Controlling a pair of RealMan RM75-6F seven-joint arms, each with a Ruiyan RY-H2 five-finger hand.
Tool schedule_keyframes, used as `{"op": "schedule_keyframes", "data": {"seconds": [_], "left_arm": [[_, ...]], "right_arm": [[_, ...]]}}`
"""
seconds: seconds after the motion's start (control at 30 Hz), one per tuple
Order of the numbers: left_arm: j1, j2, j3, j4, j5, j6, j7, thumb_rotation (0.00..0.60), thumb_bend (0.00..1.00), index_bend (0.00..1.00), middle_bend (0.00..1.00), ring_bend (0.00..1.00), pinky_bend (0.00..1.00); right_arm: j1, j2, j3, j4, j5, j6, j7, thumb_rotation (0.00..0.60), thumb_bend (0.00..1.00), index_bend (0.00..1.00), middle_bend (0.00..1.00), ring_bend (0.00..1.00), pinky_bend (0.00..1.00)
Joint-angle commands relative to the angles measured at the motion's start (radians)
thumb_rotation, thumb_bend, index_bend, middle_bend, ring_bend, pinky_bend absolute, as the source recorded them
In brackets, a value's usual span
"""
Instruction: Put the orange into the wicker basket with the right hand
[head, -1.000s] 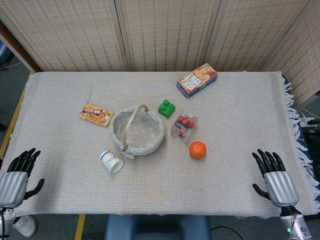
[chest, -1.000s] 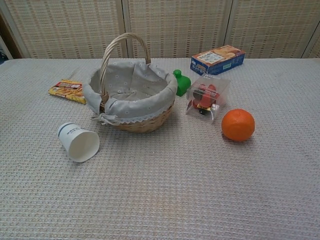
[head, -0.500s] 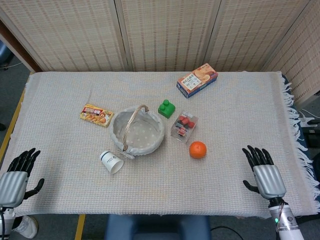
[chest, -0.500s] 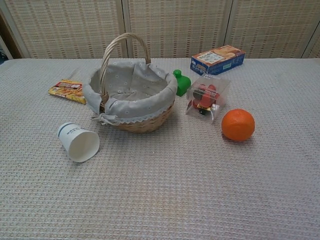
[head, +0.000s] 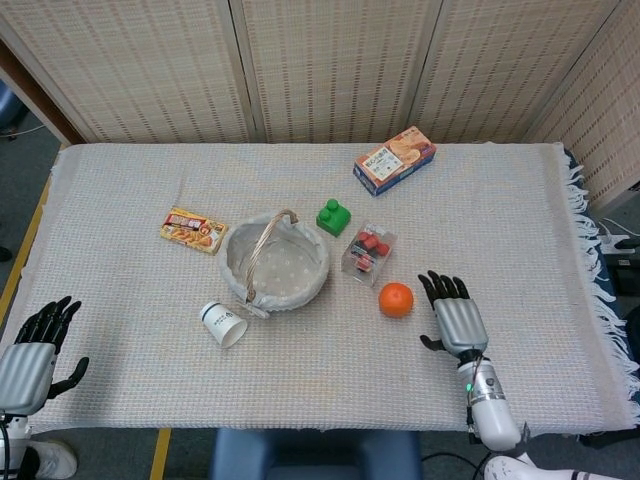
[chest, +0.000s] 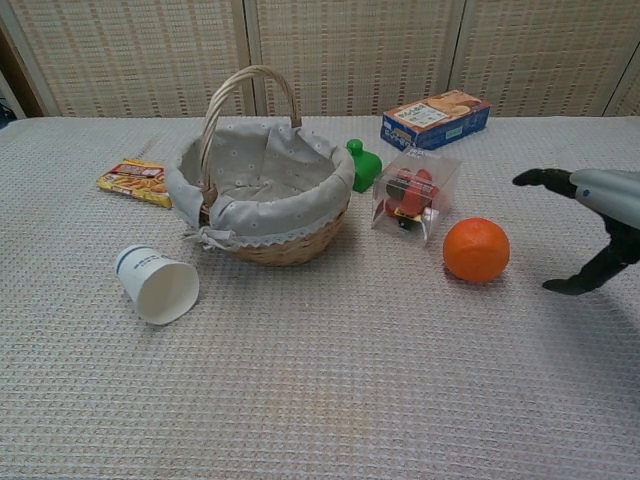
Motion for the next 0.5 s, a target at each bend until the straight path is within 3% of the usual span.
{"op": "schedule_keyframes", "data": {"seconds": [0.03,0.5], "left_arm": [[-0.001,0.001,0.000,-0.001,0.000,-0.001,-0.001,0.600,0.34,0.00,0.00,0.00,0.11],[-0.003,0.005,0.001,-0.006,-0.004,-0.009,-0.013,0.600,0.34,0.00,0.00,0.00,0.11]], "right_arm": [[0.050,-0.068,0.019,0.051,0.054,0.005,-0.038,0.600,0.11,0.00,0.01,0.00,0.07],[0.156,-0.236,0.042,0.219,0.161,0.014,-0.057,0.600,0.11,0.11,0.09,0.07,0.15]]}}
